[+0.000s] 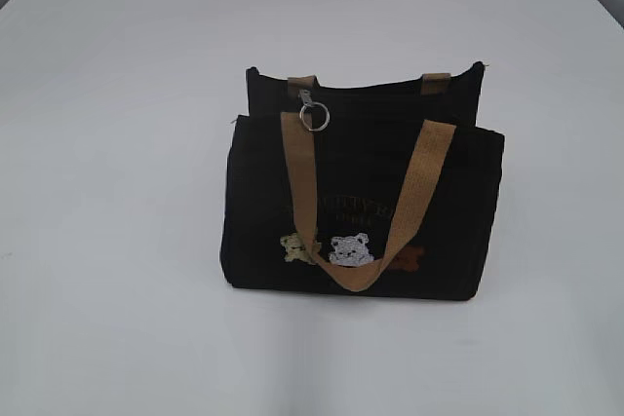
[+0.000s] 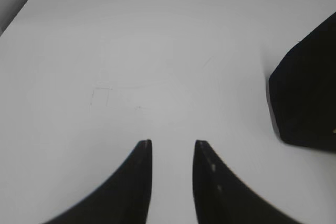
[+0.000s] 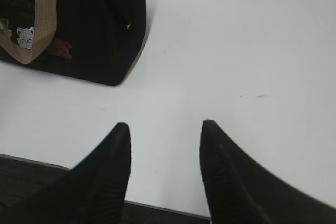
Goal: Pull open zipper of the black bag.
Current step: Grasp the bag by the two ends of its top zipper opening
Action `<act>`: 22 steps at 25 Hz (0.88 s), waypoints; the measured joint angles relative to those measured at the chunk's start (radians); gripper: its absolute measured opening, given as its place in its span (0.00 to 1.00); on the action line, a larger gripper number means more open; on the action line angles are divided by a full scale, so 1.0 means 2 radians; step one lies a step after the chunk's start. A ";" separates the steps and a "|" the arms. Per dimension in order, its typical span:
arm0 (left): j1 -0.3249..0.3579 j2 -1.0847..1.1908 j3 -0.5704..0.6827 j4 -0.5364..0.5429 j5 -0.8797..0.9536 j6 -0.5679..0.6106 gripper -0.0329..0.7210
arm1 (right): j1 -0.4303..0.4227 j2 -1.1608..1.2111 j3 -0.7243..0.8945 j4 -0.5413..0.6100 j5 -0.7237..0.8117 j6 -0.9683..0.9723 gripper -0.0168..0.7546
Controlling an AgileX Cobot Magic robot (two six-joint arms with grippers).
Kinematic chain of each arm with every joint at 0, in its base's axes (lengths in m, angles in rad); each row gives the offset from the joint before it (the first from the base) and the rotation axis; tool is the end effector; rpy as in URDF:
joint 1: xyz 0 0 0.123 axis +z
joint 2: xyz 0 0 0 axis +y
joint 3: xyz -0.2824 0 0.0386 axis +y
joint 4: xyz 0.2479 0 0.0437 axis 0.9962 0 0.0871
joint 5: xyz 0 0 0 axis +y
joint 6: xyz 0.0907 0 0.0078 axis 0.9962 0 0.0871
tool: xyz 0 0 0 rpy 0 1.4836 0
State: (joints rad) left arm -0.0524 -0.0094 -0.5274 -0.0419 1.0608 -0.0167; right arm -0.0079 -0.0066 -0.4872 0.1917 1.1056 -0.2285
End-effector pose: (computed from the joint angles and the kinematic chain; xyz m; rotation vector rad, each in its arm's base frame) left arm -0.0098 -0.0028 0.2847 0.0387 2.0078 -0.0939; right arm -0.0070 0.0156 0.2713 -0.2423 2.0667 0.0874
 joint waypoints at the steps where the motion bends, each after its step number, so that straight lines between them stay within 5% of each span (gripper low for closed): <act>1: 0.000 0.000 0.000 0.000 0.000 0.000 0.32 | 0.000 0.000 0.000 0.000 0.000 0.000 0.47; 19: 0.000 0.001 0.000 -0.004 -0.002 0.001 0.32 | 0.000 0.000 0.000 0.000 0.000 0.000 0.47; 22: 0.000 0.030 -0.006 -0.069 -0.052 0.083 0.34 | 0.000 0.000 0.000 0.000 -0.001 0.000 0.47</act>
State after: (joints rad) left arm -0.0515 0.0513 -0.5396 -0.1807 0.9559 0.1489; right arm -0.0079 -0.0066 -0.4872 0.1917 1.1038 -0.2285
